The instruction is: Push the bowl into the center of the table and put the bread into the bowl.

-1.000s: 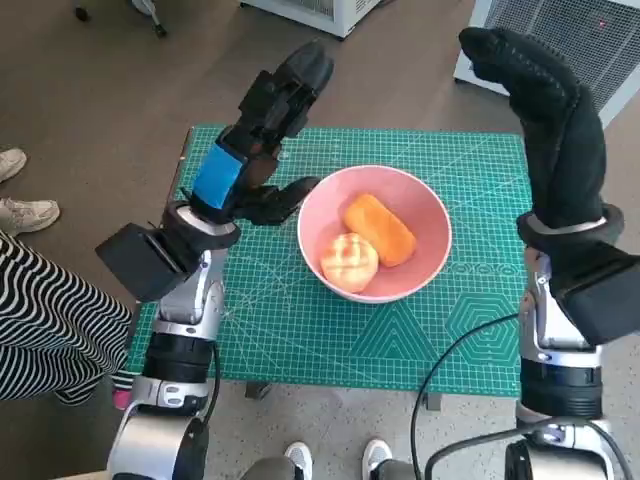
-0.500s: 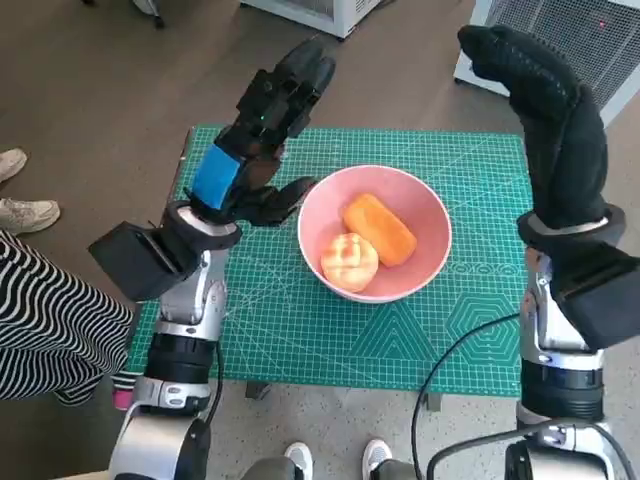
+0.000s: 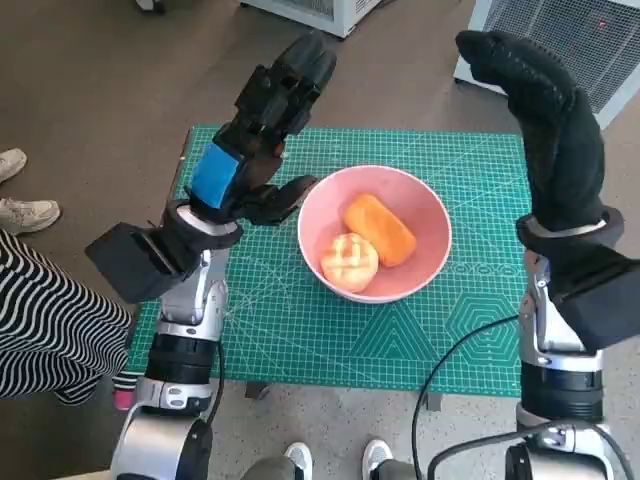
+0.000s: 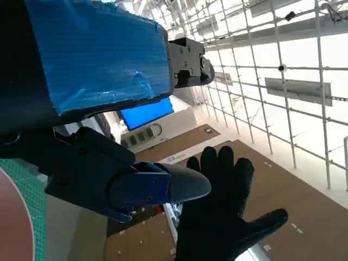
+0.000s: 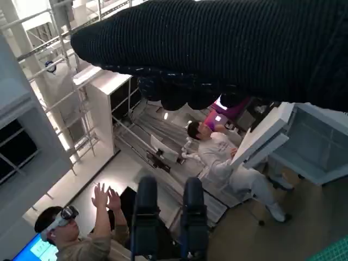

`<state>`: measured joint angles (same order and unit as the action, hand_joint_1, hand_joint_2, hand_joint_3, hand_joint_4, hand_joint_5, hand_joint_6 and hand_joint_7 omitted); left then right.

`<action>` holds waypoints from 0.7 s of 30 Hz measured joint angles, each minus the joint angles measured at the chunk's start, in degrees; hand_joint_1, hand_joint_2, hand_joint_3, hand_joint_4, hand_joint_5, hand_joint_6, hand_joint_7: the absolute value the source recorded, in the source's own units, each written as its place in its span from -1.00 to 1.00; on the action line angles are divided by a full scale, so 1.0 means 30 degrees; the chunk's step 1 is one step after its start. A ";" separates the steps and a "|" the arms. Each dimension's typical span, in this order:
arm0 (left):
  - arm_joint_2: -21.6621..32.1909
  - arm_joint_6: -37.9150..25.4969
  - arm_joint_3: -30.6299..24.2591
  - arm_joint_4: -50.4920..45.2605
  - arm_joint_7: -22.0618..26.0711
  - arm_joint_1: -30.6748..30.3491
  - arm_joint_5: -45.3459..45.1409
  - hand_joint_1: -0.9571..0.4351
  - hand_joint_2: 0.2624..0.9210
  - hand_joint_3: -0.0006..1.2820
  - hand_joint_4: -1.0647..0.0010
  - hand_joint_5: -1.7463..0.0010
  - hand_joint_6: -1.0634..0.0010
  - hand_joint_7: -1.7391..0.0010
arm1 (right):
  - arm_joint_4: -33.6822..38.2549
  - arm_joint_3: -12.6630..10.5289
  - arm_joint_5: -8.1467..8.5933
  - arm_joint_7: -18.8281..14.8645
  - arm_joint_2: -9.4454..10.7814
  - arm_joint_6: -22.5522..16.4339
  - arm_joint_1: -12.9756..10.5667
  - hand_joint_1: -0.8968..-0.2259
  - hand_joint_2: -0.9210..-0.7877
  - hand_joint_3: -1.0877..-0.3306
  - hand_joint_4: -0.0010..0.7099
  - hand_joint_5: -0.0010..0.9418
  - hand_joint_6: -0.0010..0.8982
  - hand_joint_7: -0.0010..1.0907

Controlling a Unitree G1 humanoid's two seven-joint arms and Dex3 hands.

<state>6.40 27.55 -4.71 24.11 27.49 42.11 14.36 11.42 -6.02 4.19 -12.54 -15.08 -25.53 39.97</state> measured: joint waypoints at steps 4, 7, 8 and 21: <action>-0.0015 -0.0022 -0.0018 0.0032 0.0067 0.0000 0.0051 -0.70 1.00 -0.34 0.88 1.00 1.00 0.66 | 0.0057 0.0000 0.0000 0.0000 0.0000 -0.0058 -0.0001 -0.64 -1.00 -0.23 -0.56 -1.00 -1.00 -0.04; -0.0025 -0.0047 -0.0030 0.0064 0.0103 0.0000 0.0062 -0.70 1.00 -0.34 0.88 1.00 1.00 0.66 | 0.0076 -0.0003 0.0000 0.0000 -0.0001 -0.0103 -0.0003 -0.64 -1.00 -0.23 -0.57 -1.00 -1.00 -0.04; -0.0035 -0.0054 -0.0031 0.0064 0.0103 0.0000 0.0061 -0.70 1.00 -0.34 0.88 1.00 1.00 0.66 | 0.0077 -0.0002 0.0000 0.0000 -0.0001 -0.0116 -0.0007 -0.63 -1.00 -0.24 -0.57 -1.00 -1.00 -0.04; -0.0071 -0.0160 -0.0018 -0.0021 -0.0009 -0.0010 -0.0009 -0.68 1.00 -0.35 0.88 1.00 1.00 0.66 | 0.0097 -0.0005 -0.0001 0.0002 -0.0001 -0.0233 -0.0032 -0.59 -1.00 -0.25 -0.57 -1.00 -1.00 -0.04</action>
<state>6.19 27.07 -4.76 24.05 27.47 42.08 14.34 11.71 -6.03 4.19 -12.54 -15.08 -26.23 39.88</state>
